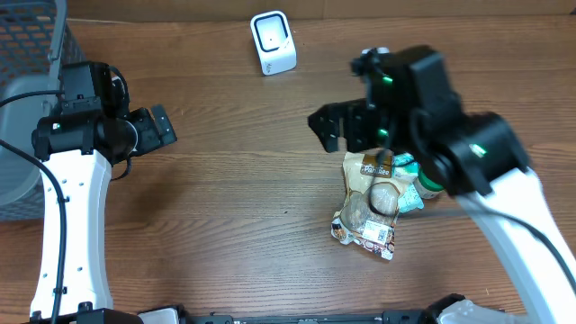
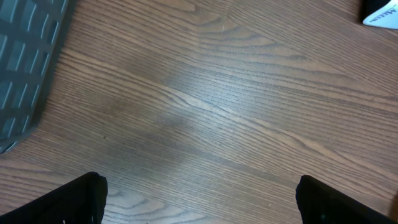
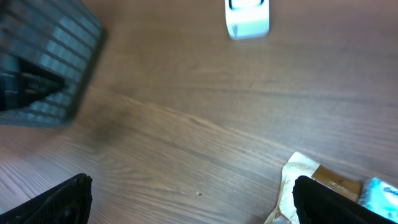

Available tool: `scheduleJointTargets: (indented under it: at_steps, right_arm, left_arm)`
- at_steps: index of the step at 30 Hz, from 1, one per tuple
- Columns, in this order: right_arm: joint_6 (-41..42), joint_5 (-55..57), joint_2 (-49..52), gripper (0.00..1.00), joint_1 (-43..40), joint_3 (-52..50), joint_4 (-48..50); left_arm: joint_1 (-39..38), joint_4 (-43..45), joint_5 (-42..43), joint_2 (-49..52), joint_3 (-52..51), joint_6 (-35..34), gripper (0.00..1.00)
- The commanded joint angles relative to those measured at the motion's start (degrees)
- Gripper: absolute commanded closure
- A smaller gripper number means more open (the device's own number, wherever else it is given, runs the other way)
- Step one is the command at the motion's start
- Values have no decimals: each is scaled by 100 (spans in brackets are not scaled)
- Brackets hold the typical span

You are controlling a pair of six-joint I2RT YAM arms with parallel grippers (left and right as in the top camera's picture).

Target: Scan the item barcode

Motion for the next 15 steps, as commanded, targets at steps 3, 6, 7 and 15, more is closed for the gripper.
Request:
scheduleJointTargets:
  at_steps: [3, 6, 7, 15]
  right_arm:
    - [-44, 186, -1134, 0, -225, 24, 31]
    - [-46, 584, -1797, 0, -459, -22, -48]
    - [-46, 680, -2013, 0, -555, -50, -83]
    - [-376, 953, -3875, 0, -1587, -754, -173]
  left_arm:
    - [20, 7, 9, -48, 79, -39, 0]
    - [20, 7, 9, -48, 79, -39, 0]
    - [20, 7, 9, -48, 79, -39, 0]
    - [20, 7, 9, -48, 79, -39, 0]
